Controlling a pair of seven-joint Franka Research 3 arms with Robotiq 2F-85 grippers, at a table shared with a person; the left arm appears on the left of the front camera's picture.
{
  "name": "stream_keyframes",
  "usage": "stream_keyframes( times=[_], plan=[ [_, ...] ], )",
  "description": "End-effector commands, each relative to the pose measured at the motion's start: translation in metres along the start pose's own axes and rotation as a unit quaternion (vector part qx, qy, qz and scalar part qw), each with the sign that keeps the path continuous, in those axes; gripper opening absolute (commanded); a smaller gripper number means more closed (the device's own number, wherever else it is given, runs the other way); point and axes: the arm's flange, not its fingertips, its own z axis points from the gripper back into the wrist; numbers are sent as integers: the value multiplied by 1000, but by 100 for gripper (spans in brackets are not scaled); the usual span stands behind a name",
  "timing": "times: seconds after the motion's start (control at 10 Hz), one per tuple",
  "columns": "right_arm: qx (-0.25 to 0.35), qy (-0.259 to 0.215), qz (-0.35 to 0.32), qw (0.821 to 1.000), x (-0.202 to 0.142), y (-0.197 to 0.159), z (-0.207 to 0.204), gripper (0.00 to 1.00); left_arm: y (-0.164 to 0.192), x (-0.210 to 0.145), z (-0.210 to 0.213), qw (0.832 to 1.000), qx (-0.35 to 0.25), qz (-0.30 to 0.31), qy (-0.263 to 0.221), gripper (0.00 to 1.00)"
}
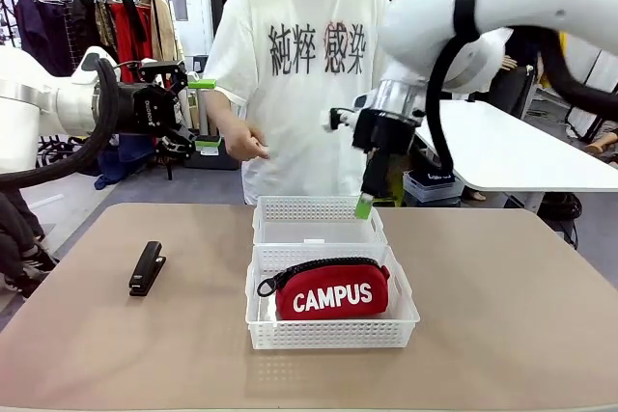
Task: Distribute items into two baskets.
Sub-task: Pick up the Stapler that the person points to.
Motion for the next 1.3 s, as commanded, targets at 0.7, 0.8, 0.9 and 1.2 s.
stream_keyframes(
  times=[0.7,0.8,0.9,1.2],
  plan=[
    [63,-106,-76,989,-45,-2,30,100,-3,-1,1,1000,2,-3,1,100],
    [63,-106,-76,989,-45,-2,30,100,-3,-1,1,1000,2,-3,1,100],
    [63,-106,-76,989,-45,-2,30,100,-3,-1,1,1000,2,-3,1,100],
    [167,-188,-97,963,-67,2,55,100,-3,-1,1,1000,2,-3,1,100]
  ],
)
